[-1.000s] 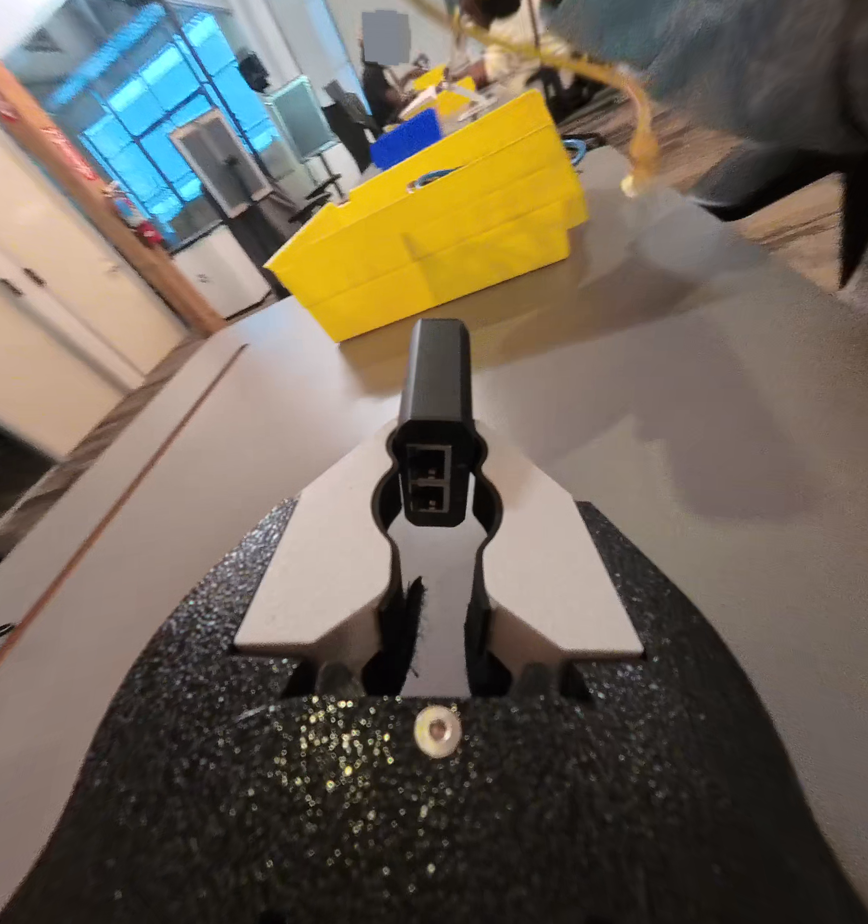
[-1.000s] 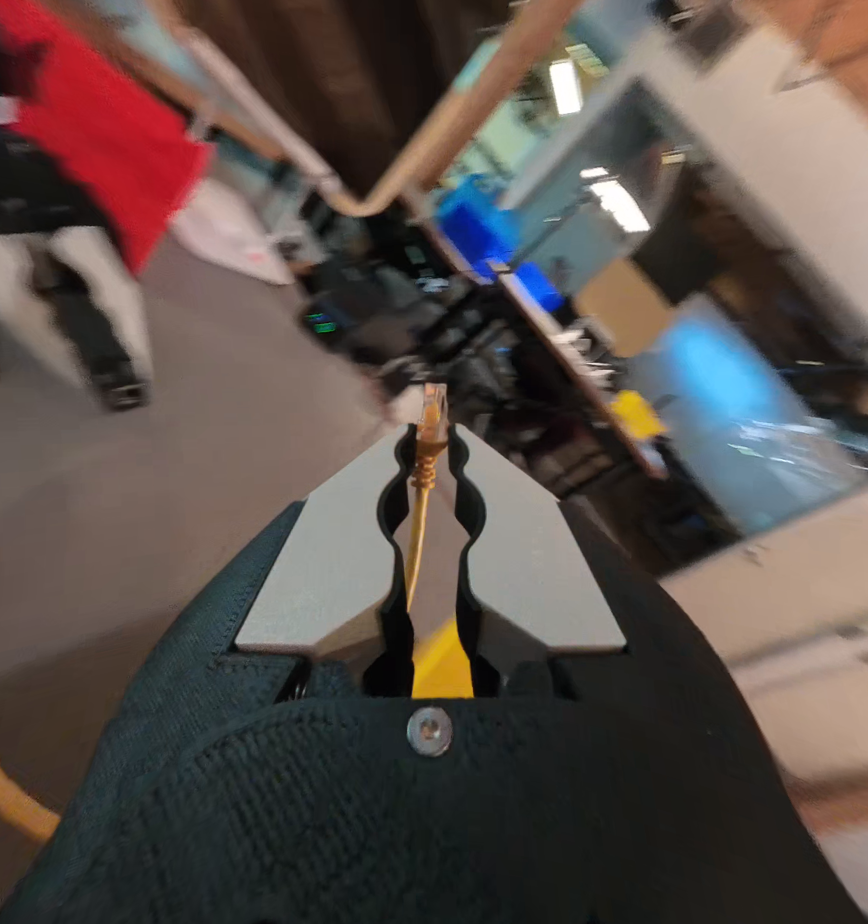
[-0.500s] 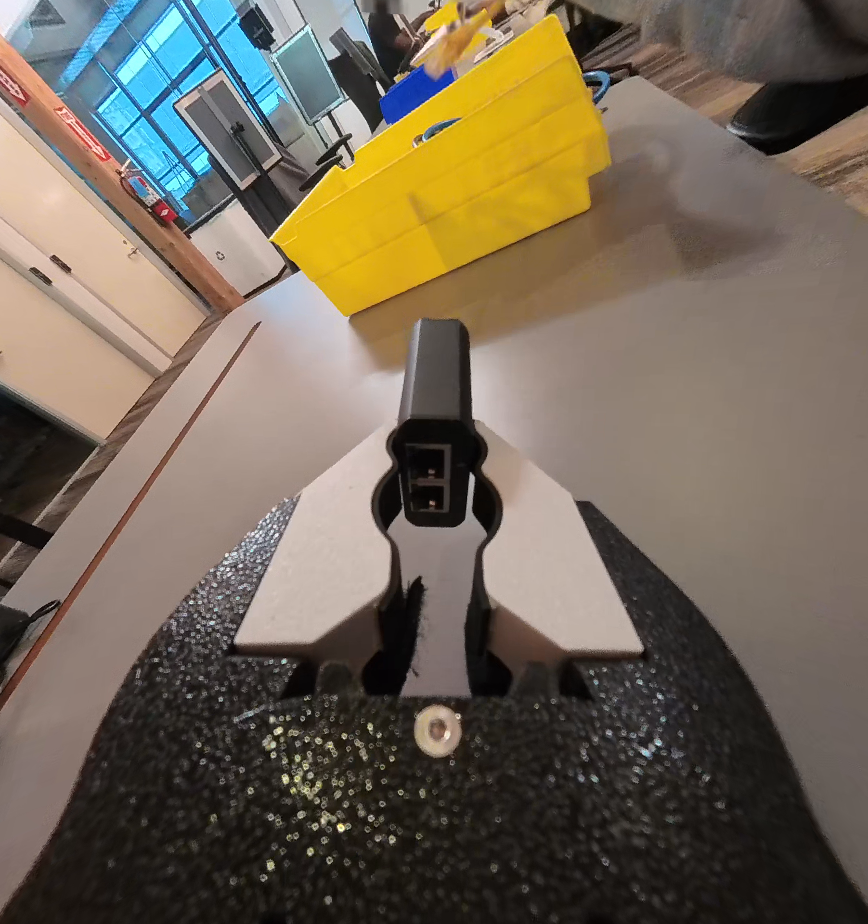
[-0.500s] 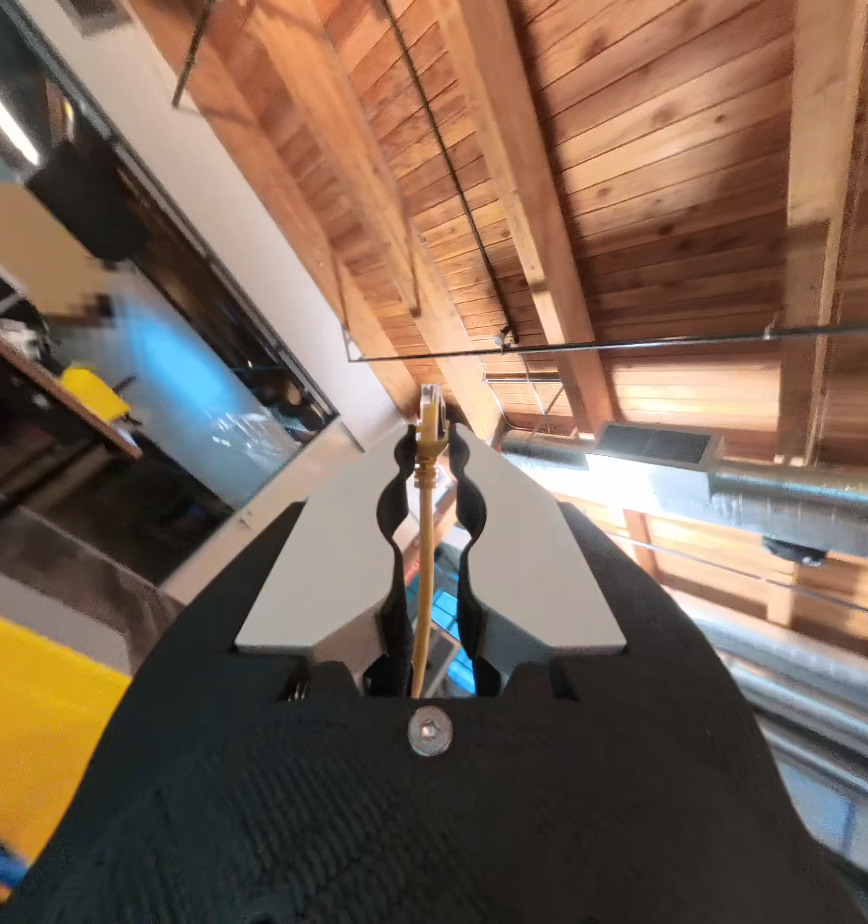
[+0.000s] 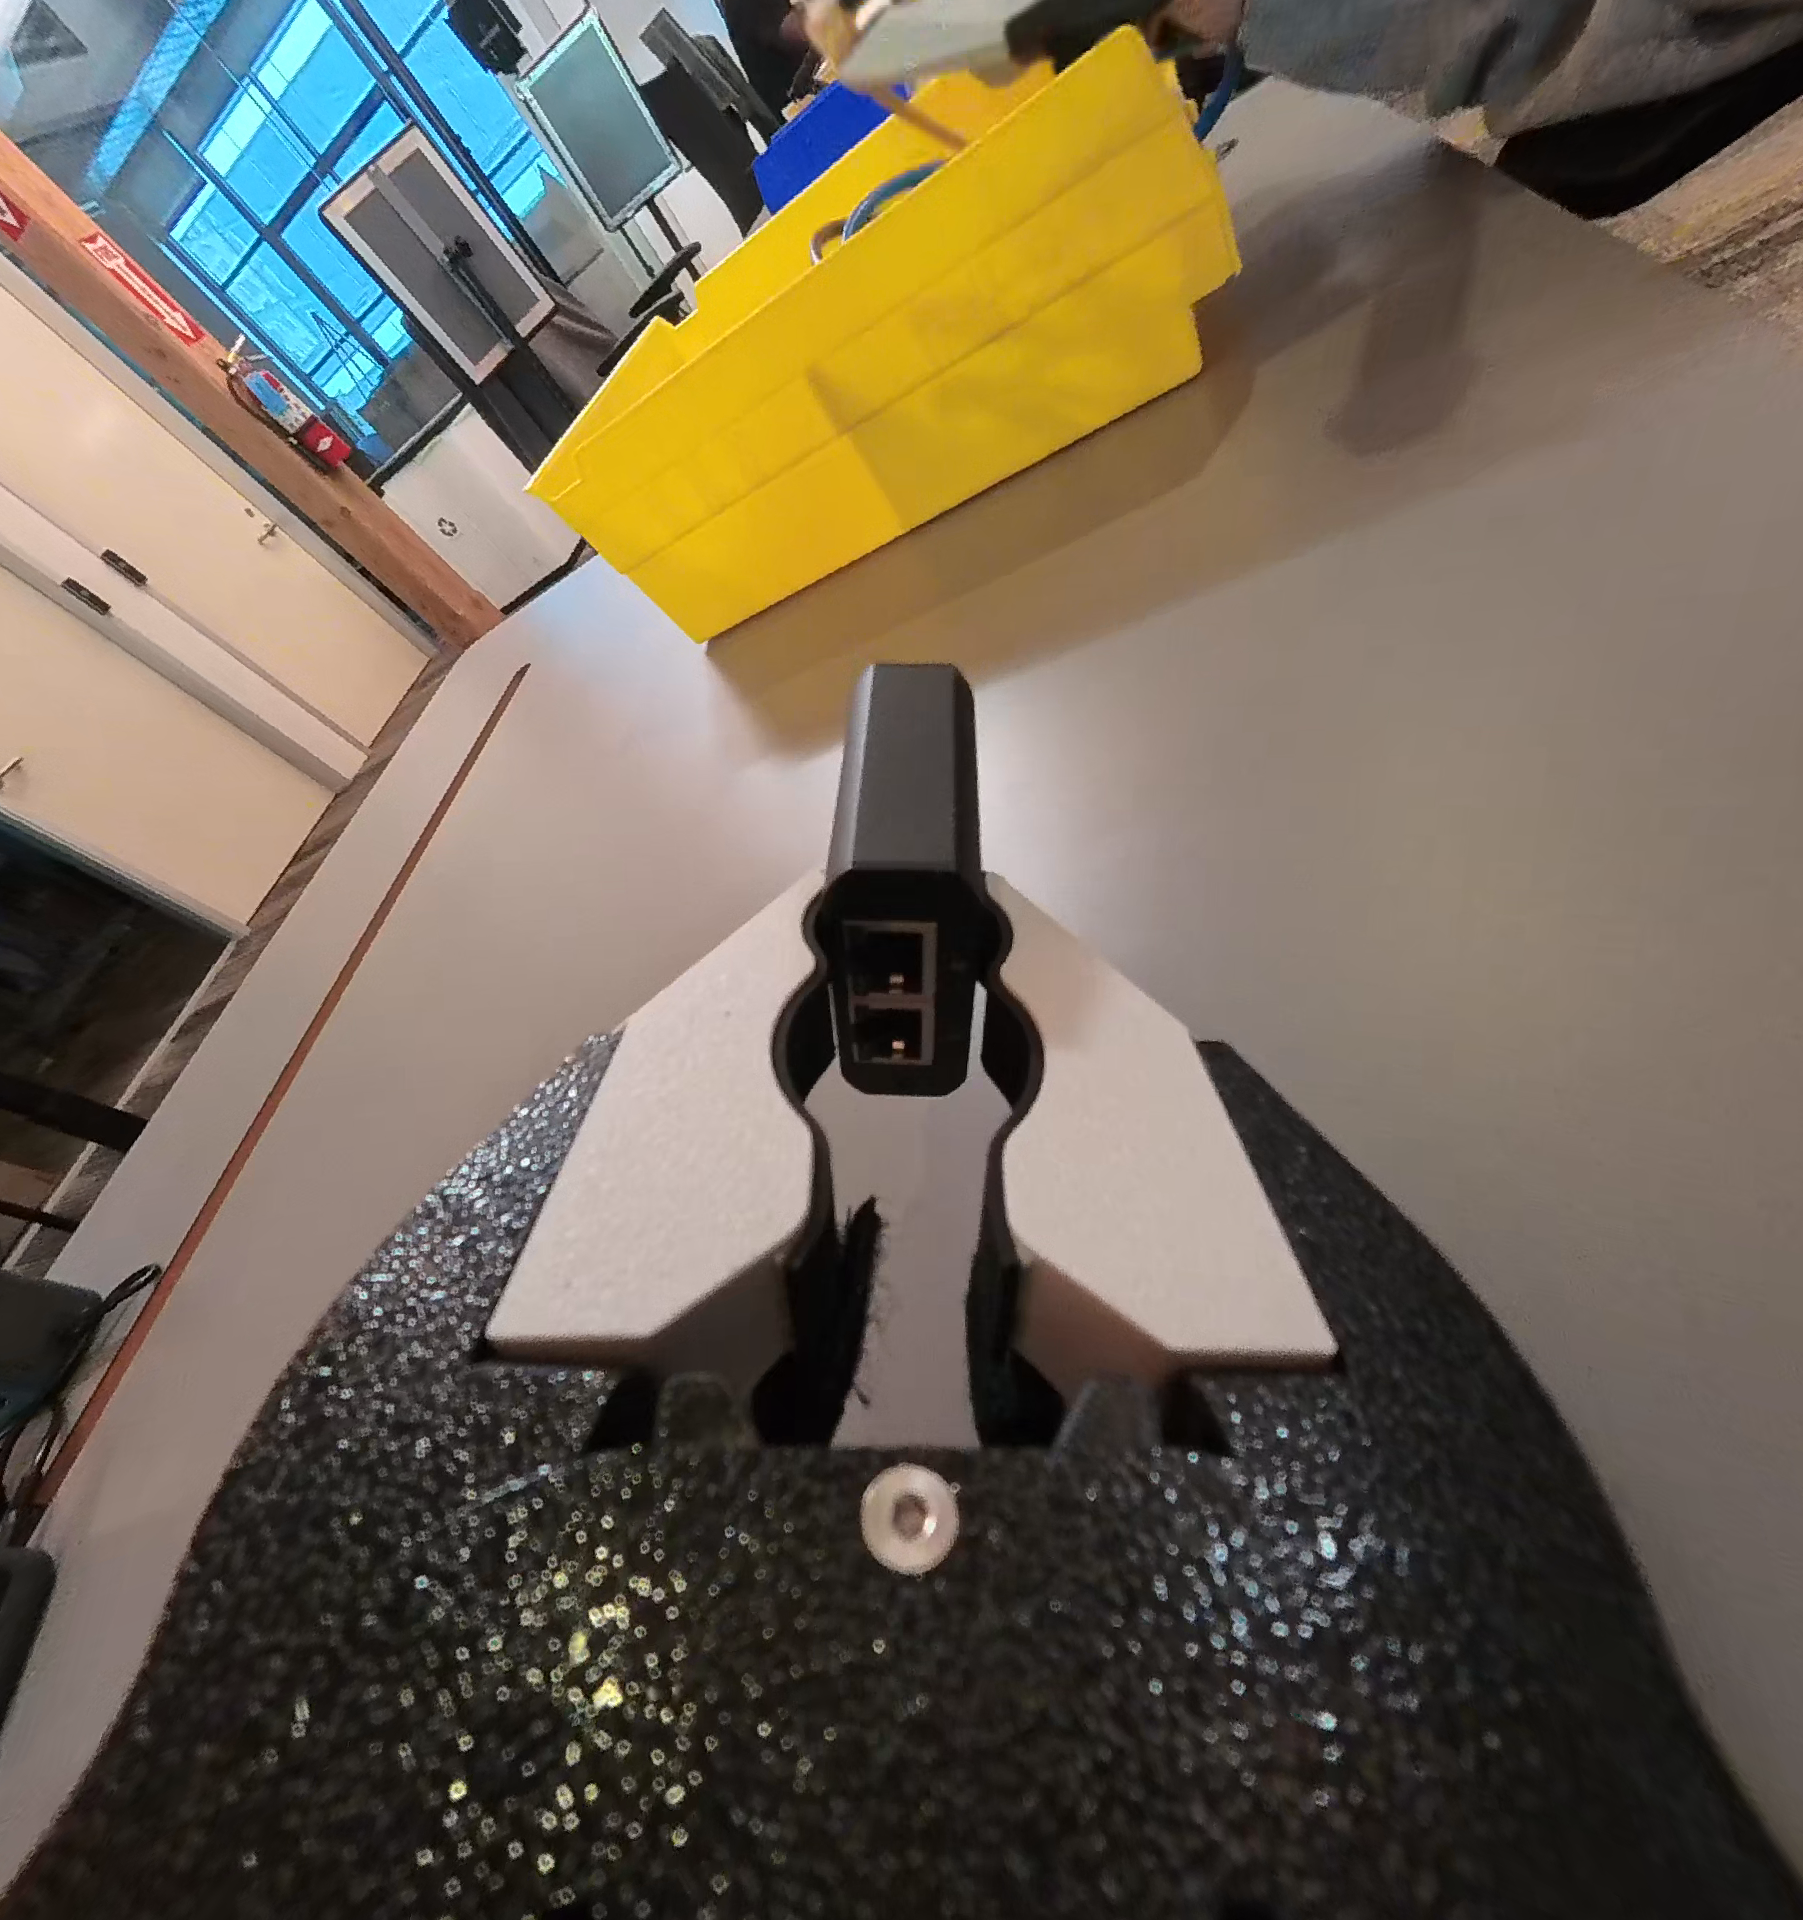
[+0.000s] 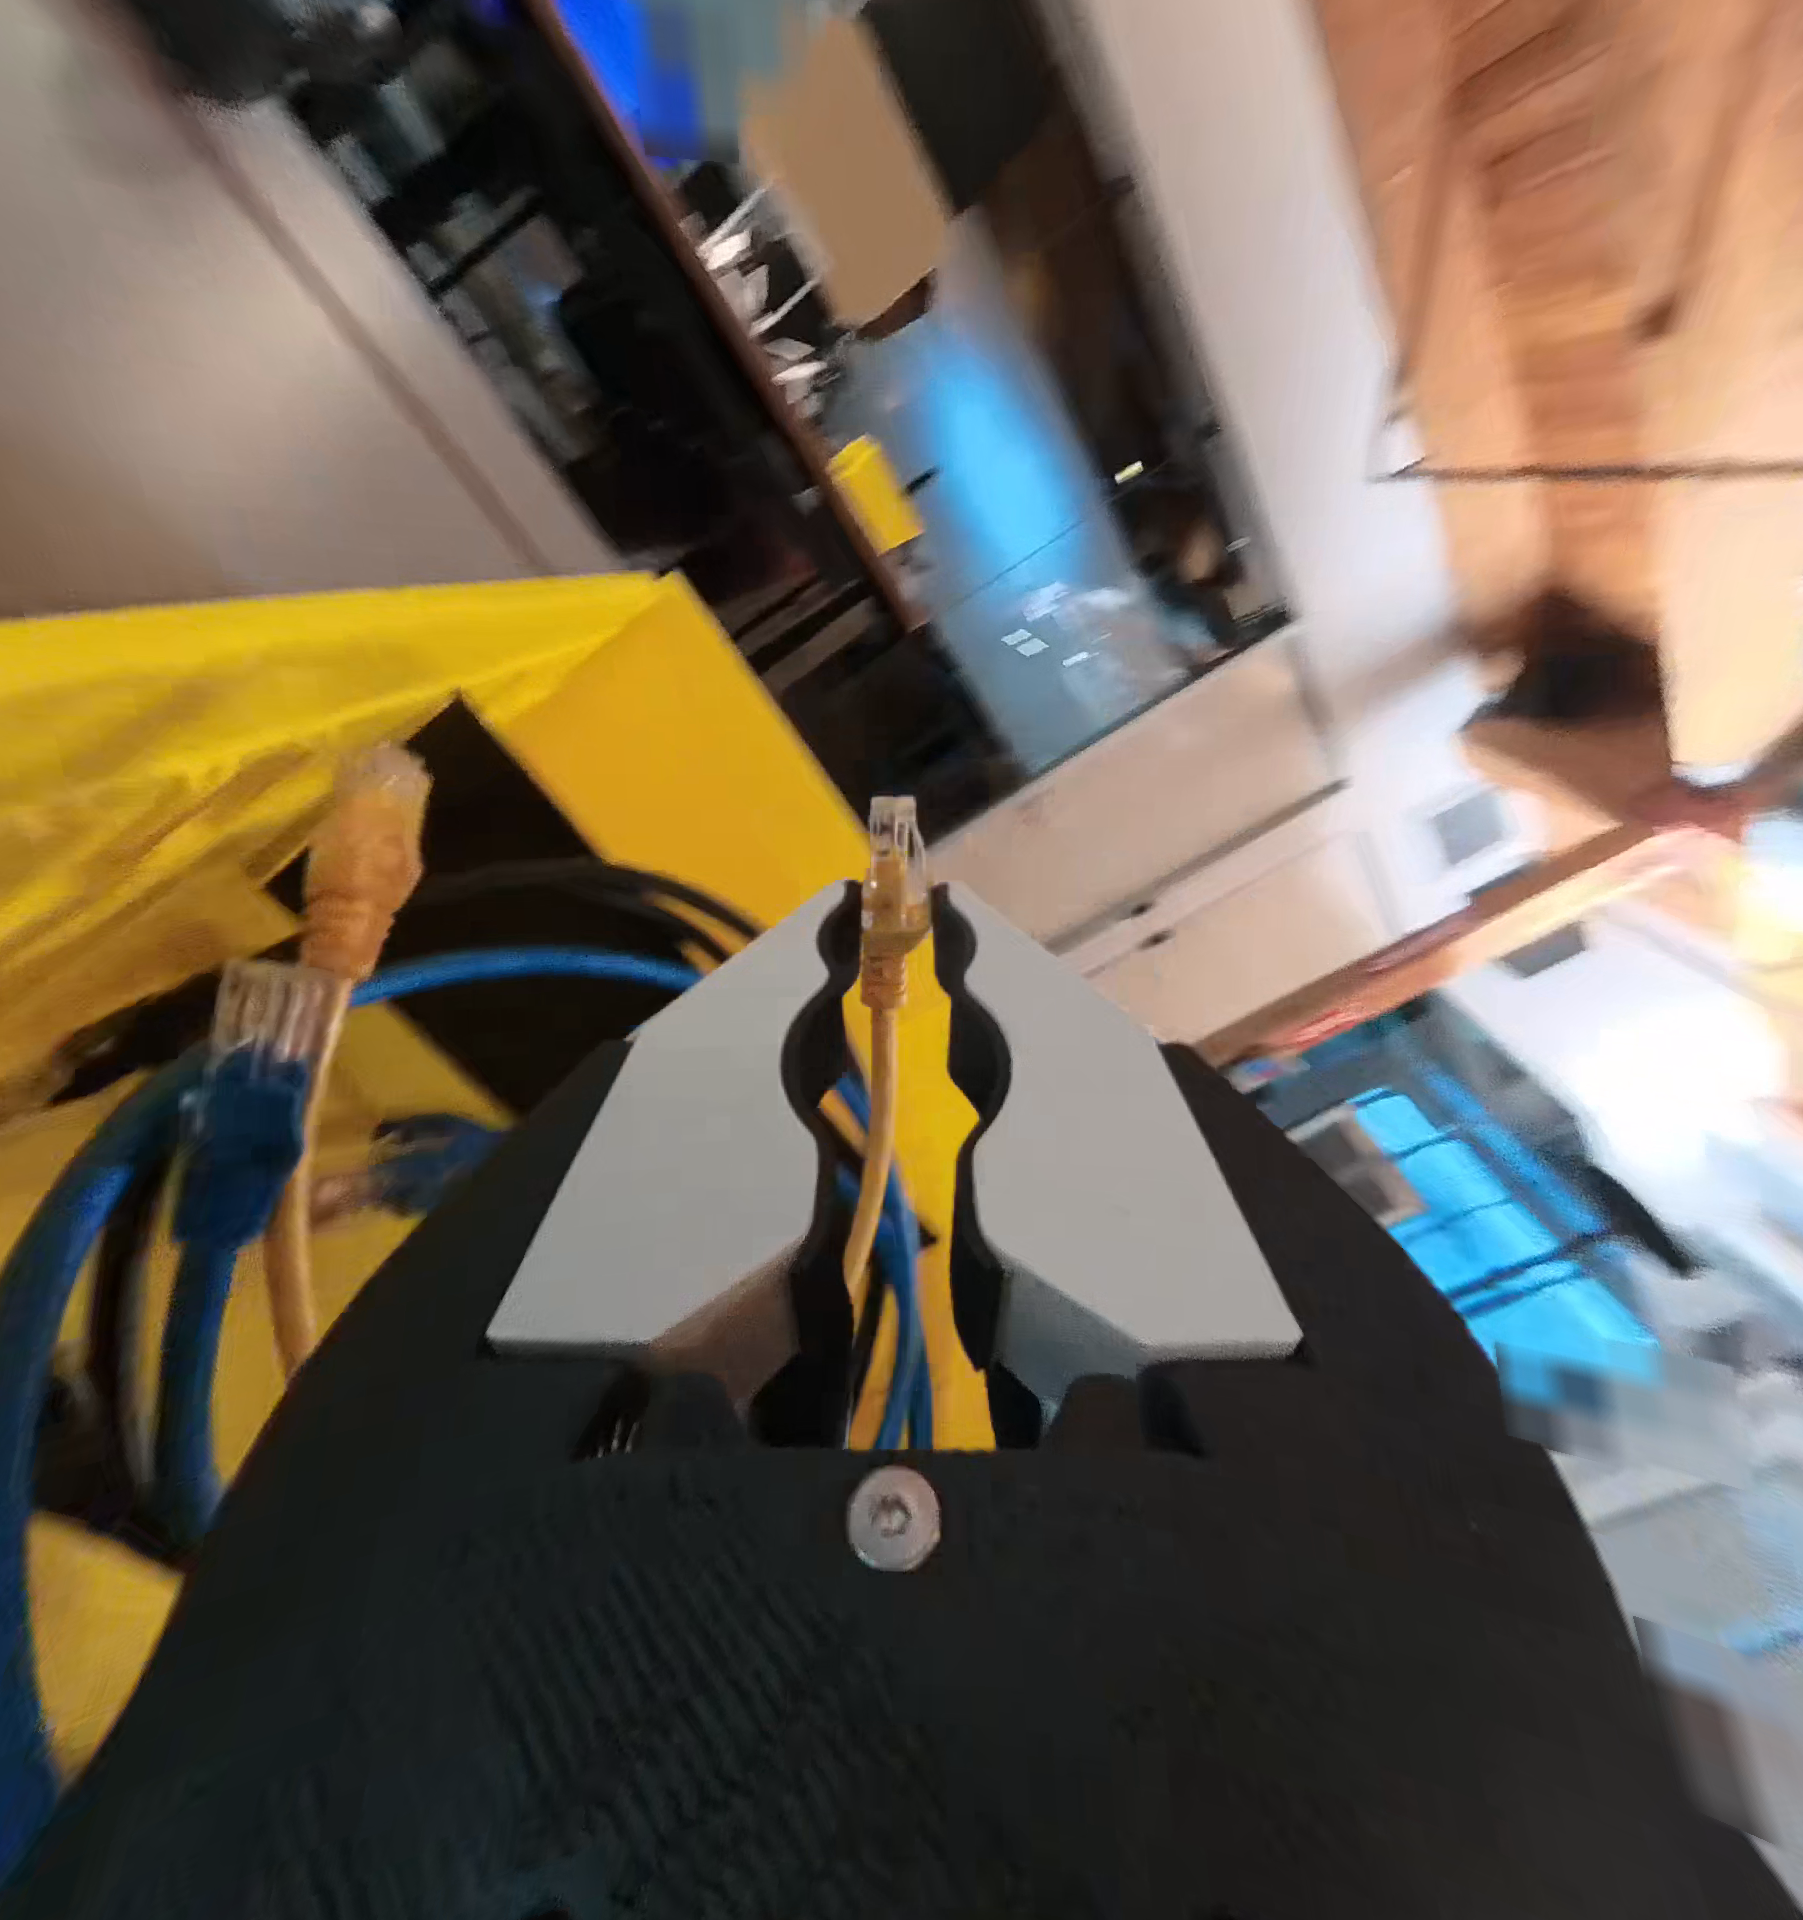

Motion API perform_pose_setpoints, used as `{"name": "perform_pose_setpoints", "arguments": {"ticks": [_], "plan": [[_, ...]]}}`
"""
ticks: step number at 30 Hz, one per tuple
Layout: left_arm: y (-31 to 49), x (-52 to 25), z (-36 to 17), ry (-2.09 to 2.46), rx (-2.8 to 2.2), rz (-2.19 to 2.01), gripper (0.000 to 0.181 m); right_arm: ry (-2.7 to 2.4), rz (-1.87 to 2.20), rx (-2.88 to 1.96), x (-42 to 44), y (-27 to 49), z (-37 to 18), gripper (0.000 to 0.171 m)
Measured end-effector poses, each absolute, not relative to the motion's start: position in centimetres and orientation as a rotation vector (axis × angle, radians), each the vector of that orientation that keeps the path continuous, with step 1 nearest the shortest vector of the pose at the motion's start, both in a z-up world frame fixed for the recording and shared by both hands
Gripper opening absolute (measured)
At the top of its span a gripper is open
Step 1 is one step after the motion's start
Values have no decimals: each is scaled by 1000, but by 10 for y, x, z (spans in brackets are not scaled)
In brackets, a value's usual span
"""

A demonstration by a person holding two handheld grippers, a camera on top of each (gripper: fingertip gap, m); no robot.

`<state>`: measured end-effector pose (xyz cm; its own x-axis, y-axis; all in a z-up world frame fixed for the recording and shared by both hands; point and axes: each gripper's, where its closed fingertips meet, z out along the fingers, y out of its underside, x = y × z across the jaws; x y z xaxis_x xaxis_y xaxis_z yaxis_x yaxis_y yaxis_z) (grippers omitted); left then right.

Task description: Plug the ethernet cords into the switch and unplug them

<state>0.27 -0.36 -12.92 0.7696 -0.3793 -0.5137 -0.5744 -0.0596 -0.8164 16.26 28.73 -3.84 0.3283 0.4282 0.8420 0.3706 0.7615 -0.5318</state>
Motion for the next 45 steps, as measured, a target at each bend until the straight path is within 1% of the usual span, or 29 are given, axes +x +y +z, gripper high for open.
{"name": "perform_pose_setpoints", "arguments": {"ticks": [5, 9, 10, 11, 14, 16, 19, 22, 23, 24, 26, 28, 30, 31, 34, 38, 40, 41, 43, 45], "plan": [[-3, 4, -130, 774, -1677, 191, 22, -1593, 235, -1152, 169, 299, -90, 11], [-2, 5, -132, 783, -1679, 193, 22, -1724, 279, -1383, 171, 296, -109, 12], [-2, 6, -132, 786, -1680, 192, 21, -1750, 282, -1454, 171, 296, -114, 10], [-2, 6, -133, 789, -1682, 191, 21, -1785, 246, -1518, 174, 297, -121, 3], [-2, 7, -135, 800, -1688, 194, 22, -1891, -35, -1744, 201, 309, -150, 6], [-2, 7, -136, 804, -1691, 196, 22, -1875, -195, -1794, 214, 313, -152, 9], [-1, 7, -136, 806, -1693, 198, 22, -1756, -232, -1787, 219, 307, -122, 26], [-1, 8, -136, 804, -1694, 197, 21, -1543, -242, -1652, 215, 298, -62, 49], [0, 8, -136, 803, -1695, 197, 22, -1489, -199, -1558, 205, 288, -40, 56], [0, 7, -137, 802, -1697, 196, 22, -1469, -121, -1439, 190, 270, -22, 60], [0, 7, -137, 799, -1700, 197, 22, -1527, 107, -1158, 150, 210, -3, 64], [0, 7, -137, 799, -1701, 196, 22, -1638, 346, -914, 114, 139, -8, 64], [0, 8, -137, 804, -1703, 194, 22, -1738, 546, -749, 87, 78, -26, 64], [0, 8, -138, 809, -1704, 193, 22, -1779, 627, -681, 76, 54, -37, 63], [0, 11, -140, 823, -1710, 188, 22, -1874, 824, -615, 43, 5, -75, 54], [-1, 15, -143, 850, -1717, 164, 22, -1995, 968, -622, 18, -25, -114, 51], [-2, 18, -146, 878, -1722, 151, 21, -2002, 997, -608, 12, -29, -122, 42], [-3, 20, -148, 894, -1724, 149, 21, -2007, 1005, -602, 11, -30, -124, 33], [-4, 23, -152, 926, -1737, 140, 21, -2040, 1024, -562, 13, -32, -130, 23], [-5, 26, -157, 957, -1754, 126, 22, -2066, 1048, -583, 16, -32, -135, 21]]}}
